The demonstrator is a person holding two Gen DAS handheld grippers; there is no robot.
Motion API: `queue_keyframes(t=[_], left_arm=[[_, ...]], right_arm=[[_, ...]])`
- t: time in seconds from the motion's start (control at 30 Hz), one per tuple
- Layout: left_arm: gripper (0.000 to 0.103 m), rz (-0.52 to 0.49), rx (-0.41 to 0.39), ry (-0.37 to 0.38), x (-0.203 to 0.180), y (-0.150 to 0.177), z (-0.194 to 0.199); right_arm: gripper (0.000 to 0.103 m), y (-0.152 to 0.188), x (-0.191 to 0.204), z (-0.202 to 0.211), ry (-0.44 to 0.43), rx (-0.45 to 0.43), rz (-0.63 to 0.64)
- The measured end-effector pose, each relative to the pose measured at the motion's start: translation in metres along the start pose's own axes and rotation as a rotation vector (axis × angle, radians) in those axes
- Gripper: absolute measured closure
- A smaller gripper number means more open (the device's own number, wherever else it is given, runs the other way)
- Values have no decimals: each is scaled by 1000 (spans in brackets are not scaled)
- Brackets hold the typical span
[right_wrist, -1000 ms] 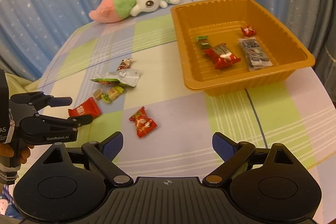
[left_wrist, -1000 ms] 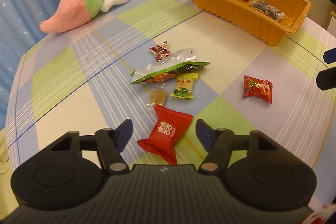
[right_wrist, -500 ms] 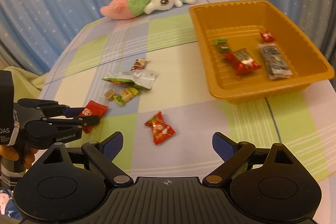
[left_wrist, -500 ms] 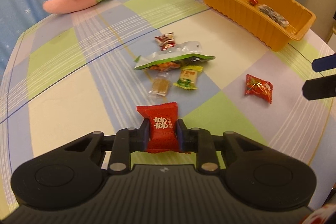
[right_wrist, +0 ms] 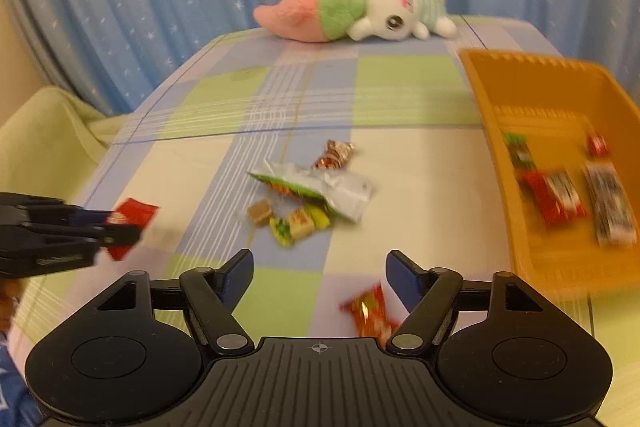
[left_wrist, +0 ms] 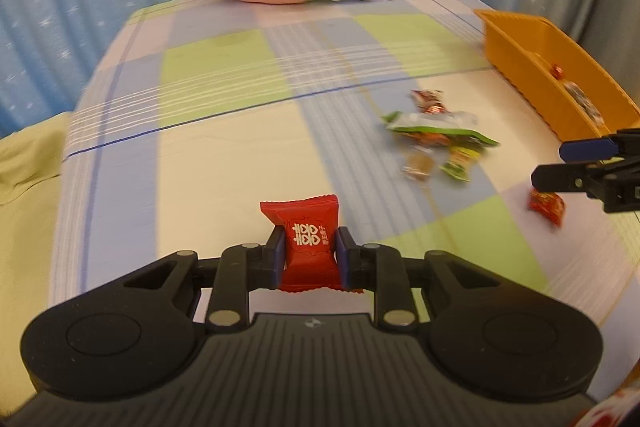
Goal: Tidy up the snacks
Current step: 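Grasp the red square packet with the left tool while the right tool grasps the clear green-edged wrapper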
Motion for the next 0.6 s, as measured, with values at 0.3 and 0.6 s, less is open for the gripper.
queue_keyframes(t=[0.3, 0.6], left_arm=[[80, 93, 11, -48, 30, 8, 6], [80, 128, 30, -54, 38, 9, -1]], right_arm=[[41, -24, 14, -44, 4, -26, 251], [43, -33, 22, -82, 5, 20, 439]])
Point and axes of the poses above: each gripper's, at about its wrist camera, not at the fingertips, and z roughly against the way its jaws point, x to its left, y to its underside, the point moved 2 cm from there along -z, roughly the way its jaws point, and after that the axes turned 10 degrees about -z, right-handed, at the moved point
